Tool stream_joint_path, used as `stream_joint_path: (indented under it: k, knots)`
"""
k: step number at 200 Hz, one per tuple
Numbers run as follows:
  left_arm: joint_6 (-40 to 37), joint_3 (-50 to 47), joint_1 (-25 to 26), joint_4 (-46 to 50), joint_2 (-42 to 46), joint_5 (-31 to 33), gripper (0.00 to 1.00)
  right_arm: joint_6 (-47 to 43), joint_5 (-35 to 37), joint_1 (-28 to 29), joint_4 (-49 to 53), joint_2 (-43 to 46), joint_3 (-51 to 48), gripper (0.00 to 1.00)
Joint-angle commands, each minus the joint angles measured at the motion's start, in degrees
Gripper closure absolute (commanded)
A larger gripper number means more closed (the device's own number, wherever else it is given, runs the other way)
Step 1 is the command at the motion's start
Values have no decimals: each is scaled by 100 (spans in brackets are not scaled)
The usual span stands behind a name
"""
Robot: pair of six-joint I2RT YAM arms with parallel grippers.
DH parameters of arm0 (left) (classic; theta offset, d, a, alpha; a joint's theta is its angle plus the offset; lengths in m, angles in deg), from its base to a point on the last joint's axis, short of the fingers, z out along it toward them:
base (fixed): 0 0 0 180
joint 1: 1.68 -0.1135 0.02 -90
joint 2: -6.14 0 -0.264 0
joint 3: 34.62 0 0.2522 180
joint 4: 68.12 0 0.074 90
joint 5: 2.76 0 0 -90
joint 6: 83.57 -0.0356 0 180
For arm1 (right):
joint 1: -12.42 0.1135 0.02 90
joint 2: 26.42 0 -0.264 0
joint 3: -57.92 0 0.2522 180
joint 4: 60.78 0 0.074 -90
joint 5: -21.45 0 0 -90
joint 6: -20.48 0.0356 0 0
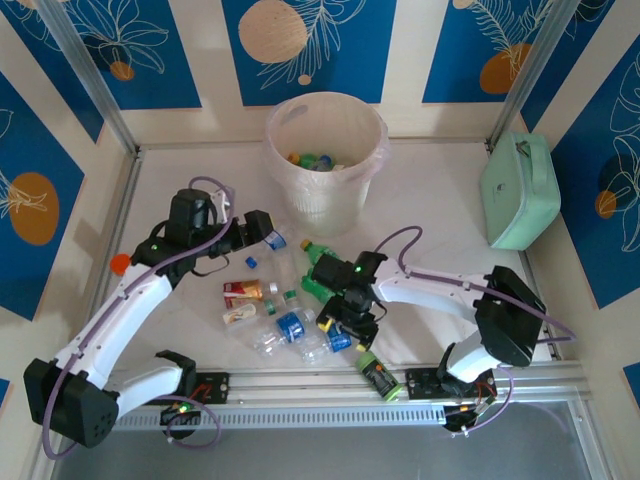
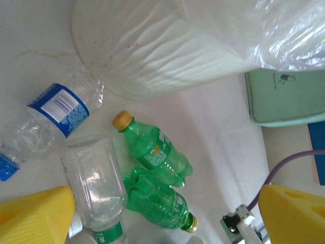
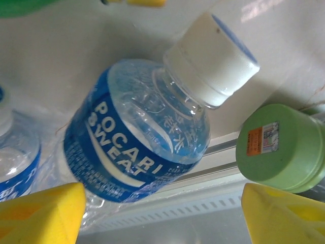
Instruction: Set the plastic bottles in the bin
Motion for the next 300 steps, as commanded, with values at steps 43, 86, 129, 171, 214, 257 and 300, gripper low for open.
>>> stream_joint_path:
  k: [43, 86, 129, 171, 214, 257, 300]
  knots:
    - [-24, -268, -77, 142, 418, -498, 8, 829, 230, -45, -237, -612, 286, 21]
    - [77, -649, -76, 95, 656, -569, 8, 426, 415, -189, -133, -1469, 948, 27]
    - [149, -755, -78, -23, 705, -561, 8, 112, 586, -240, 149, -1749, 1375, 31]
    - [281, -724, -75, -157, 690, -583, 8, -54, 577, -258, 246, -1847, 1488, 40]
    - [493, -653, -72, -232, 815, -510, 9, -447, 1075, -84, 735, -1573, 1967, 45]
    - [781, -381, -74, -462, 931, -404, 8, -1112, 1619, 32, 1012, -759, 2316, 46]
    - [1505, -236, -74, -1605, 980, -679, 8, -2262, 1849, -97, 636, 335, 2707, 47]
